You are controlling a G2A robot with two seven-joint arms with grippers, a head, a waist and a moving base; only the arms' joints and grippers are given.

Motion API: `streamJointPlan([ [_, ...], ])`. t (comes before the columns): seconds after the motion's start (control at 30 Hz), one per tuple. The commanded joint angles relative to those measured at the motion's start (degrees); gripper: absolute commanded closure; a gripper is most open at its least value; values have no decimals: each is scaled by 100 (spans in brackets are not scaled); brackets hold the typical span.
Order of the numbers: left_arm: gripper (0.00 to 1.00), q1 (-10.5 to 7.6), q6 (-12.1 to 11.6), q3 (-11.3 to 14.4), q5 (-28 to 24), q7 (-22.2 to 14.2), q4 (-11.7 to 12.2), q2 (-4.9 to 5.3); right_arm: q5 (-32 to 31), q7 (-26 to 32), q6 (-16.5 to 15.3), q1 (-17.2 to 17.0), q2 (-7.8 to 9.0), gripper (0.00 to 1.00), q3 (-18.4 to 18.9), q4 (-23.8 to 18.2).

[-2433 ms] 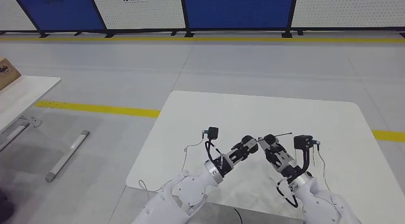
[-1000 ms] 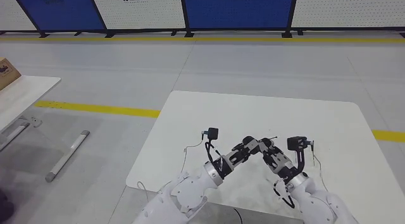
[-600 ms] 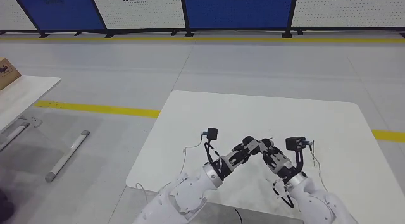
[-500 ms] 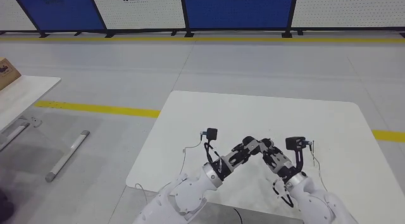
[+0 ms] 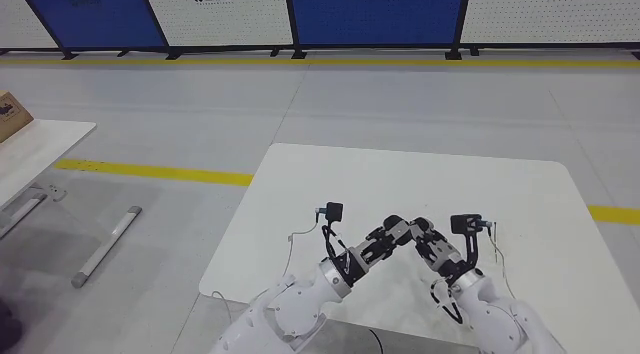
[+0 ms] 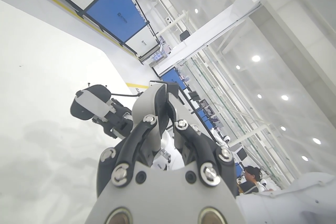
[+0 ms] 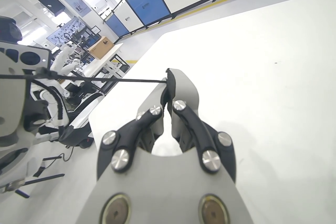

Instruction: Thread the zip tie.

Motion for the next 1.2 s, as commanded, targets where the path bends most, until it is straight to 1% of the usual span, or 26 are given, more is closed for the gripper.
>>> streamJointPlan([
  [0.0, 100, -3, 0, -11, 2, 27, 18, 1, 37, 1, 4, 7, -1, 100, 3, 6],
  [0.03, 100, -6, 0, -17, -3, 55, 43, 0, 79, -7, 8, 8, -3, 93, 9, -4],
  [0.07, 100, -14, 9, -31, -23, 126, 85, -4, 151, -21, 7, -1, -4, 0, 26, -32],
  [0.13, 100, -25, 67, -37, -104, 257, 121, -18, 286, -120, 9, -50, -4, 0, 90, -100],
  [0.2, 100, -53, 121, -75, -189, 488, 162, -37, 687, -242, -155, -162, 2, 0, 225, -209],
  [0.27, 100, -68, 110, -72, -215, 619, 205, -51, 945, -242, -306, -250, 23, 0, 390, -280],
  [0.3, 100, -78, 109, -99, -277, 685, 247, -57, 1214, -231, -434, -327, 37, 0, 509, -335],
  [0.37, 100, -73, 101, -144, -435, 671, 301, -59, 1462, -218, -542, -444, 65, 0, 722, -417],
  [0.4, 100, -68, 99, -210, -548, 648, 353, -53, 1845, -231, -610, -535, 74, 0, 868, -472],
  [0.53, 100, -38, 62, -437, -880, 631, 488, -35, 2743, -349, -634, -784, 114, 0, 1371, -641],
  [0.63, 100, 0, 37, -601, -1073, 652, 561, -22, 3389, -301, -634, -947, 146, 0, 1720, -737],
  [0.73, 100, 39, 73, -760, -1085, 765, 665, -9, 3993, -240, -634, -1100, 171, 0, 2067, -805],
  [0.77, 100, 54, 100, -827, -1099, 828, 728, -5, 4381, -141, -634, -1160, 175, 0, 2192, -825],
  [0.8, 100, 57, 121, -869, -1079, 876, 768, -3, 4609, 11, -634, -1186, 184, 0, 2287, -826],
  [0.87, 100, 67, 191, -907, -1104, 893, 844, -3, 4720, 107, -634, -1197, 189, 0, 2343, -818],
  [0.9, 100, 63, 258, -900, -1141, 806, 853, -3, 4720, 107, -634, -1197, 189, 0, 2343, -818],
  [1.17, 100, 63, 258, -900, -1141, 806, 853, -3, 4720, 107, -634, -1197, 189, 0, 2343, -818],
])
